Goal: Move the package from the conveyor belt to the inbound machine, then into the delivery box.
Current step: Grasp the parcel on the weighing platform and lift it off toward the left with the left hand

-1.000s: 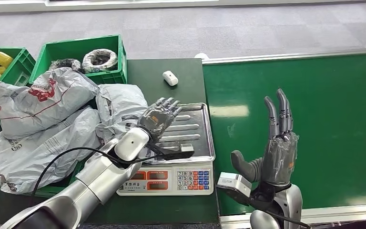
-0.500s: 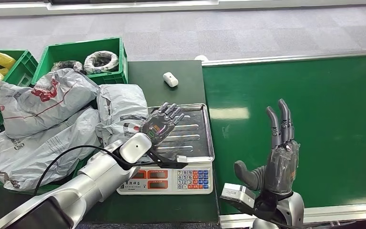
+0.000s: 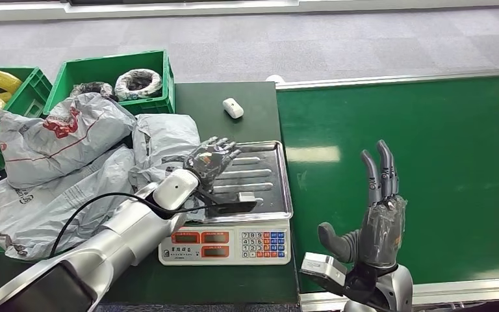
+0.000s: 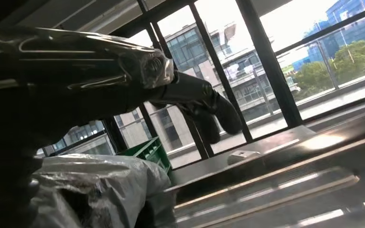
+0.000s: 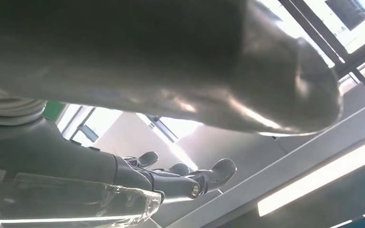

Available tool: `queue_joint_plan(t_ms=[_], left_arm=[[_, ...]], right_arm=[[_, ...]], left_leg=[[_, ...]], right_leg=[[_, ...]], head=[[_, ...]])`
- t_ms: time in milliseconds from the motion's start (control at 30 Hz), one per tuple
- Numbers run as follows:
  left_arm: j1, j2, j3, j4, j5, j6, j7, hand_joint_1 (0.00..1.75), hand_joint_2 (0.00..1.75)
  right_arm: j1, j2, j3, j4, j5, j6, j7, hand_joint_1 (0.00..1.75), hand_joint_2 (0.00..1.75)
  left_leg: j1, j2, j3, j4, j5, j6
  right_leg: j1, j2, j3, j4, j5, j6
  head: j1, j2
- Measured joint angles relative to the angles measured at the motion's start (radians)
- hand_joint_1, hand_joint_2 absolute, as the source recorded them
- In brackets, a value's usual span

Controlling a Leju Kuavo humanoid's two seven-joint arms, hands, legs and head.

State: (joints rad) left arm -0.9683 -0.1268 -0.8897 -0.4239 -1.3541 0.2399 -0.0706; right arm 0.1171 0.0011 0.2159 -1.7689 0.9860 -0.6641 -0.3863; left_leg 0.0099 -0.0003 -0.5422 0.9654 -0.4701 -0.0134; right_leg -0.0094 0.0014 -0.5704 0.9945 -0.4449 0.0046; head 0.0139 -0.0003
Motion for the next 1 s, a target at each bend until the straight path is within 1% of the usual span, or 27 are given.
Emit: queue_joint_plan(t_ms=[167, 367, 500, 633, 733, 800, 900, 933, 1000], left_arm=[[-0.042, 0.023, 0.080, -0.081, 0.065, 0.012, 0.002, 0.00, 1.75], [-0.094, 0.070, 0.226, -0.251, 0.184, -0.020, -0.028, 0.00, 1.75], [-0.091, 0.094, 0.315, -0.366, 0.281, -0.021, -0.044, 0.00, 1.75], [-0.076, 0.127, 0.388, -0.483, 0.303, -0.041, -0.040, 0.00, 1.75], [-0.063, 0.143, 0.409, -0.534, 0.224, -0.066, -0.004, 0.00, 1.75], [-0.062, 0.149, 0.403, -0.538, 0.110, -0.111, 0.024, 0.00, 1.75], [-0.071, 0.147, 0.359, -0.463, -0.077, -0.214, 0.037, 0.00, 1.75], [-0.073, 0.143, 0.338, -0.421, -0.115, -0.233, 0.036, 0.00, 1.75], [-0.074, 0.135, 0.300, -0.344, -0.150, -0.242, 0.034, 0.00, 1.75]], right_arm=[[0.004, 0.001, 0.000, 0.000, 0.007, 0.020, 0.005, 0.00, 0.00], [0.006, 0.001, 0.000, 0.000, 0.009, 0.042, 0.011, 0.00, 0.00], [0.007, 0.002, 0.000, -0.002, 0.011, 0.053, 0.015, 0.00, 0.00], [0.011, 0.002, 0.000, -0.017, 0.019, 0.079, 0.023, 0.00, 0.00], [0.013, 0.005, 0.000, -0.034, 0.031, 0.100, 0.029, 0.00, 0.00], [0.015, 0.008, -0.001, -0.046, 0.037, 0.107, 0.030, 0.00, 0.00], [0.021, 0.012, -0.002, -0.063, 0.043, 0.117, 0.027, 0.00, 0.00], [0.023, 0.012, -0.002, -0.066, 0.044, 0.119, 0.026, 0.00, 0.00], [0.029, 0.013, -0.003, -0.068, 0.044, 0.119, 0.023, 0.00, 0.00]], left_leg=[[0.000, 0.000, -0.004, 0.000, 0.000, 0.000], [0.000, 0.000, -0.008, 0.000, 0.000, 0.000], [0.000, 0.000, -0.009, 0.000, 0.000, 0.000], [0.000, 0.000, -0.009, 0.000, 0.000, 0.000], [0.000, 0.000, -0.009, 0.000, 0.000, 0.000], [0.000, 0.000, -0.009, 0.000, 0.000, 0.000], [0.000, 0.000, -0.009, 0.000, 0.000, 0.000], [0.000, 0.001, -0.009, 0.000, 0.000, 0.000], [0.000, 0.001, -0.009, 0.001, 0.000, 0.000]], right_leg=[[0.000, 0.000, -0.004, 0.000, 0.000, 0.000], [0.000, 0.000, -0.008, 0.000, 0.000, 0.000], [0.000, 0.001, -0.009, 0.000, 0.000, 0.000], [0.000, 0.000, -0.010, 0.000, 0.000, 0.000], [0.000, 0.000, -0.010, 0.000, 0.000, 0.000], [0.000, 0.000, -0.010, 0.000, 0.000, 0.000], [0.000, 0.000, -0.010, 0.000, 0.000, 0.000], [0.000, 0.000, -0.010, 0.000, 0.000, 0.000], [0.000, 0.001, -0.010, 0.000, 0.000, 0.000]], head=[[0.000, 0.000], [0.000, 0.000], [0.000, 0.000], [0.000, 0.000], [0.000, 0.000], [0.000, 0.000], [0.000, 0.000], [0.000, 0.000], [0.000, 0.000]])
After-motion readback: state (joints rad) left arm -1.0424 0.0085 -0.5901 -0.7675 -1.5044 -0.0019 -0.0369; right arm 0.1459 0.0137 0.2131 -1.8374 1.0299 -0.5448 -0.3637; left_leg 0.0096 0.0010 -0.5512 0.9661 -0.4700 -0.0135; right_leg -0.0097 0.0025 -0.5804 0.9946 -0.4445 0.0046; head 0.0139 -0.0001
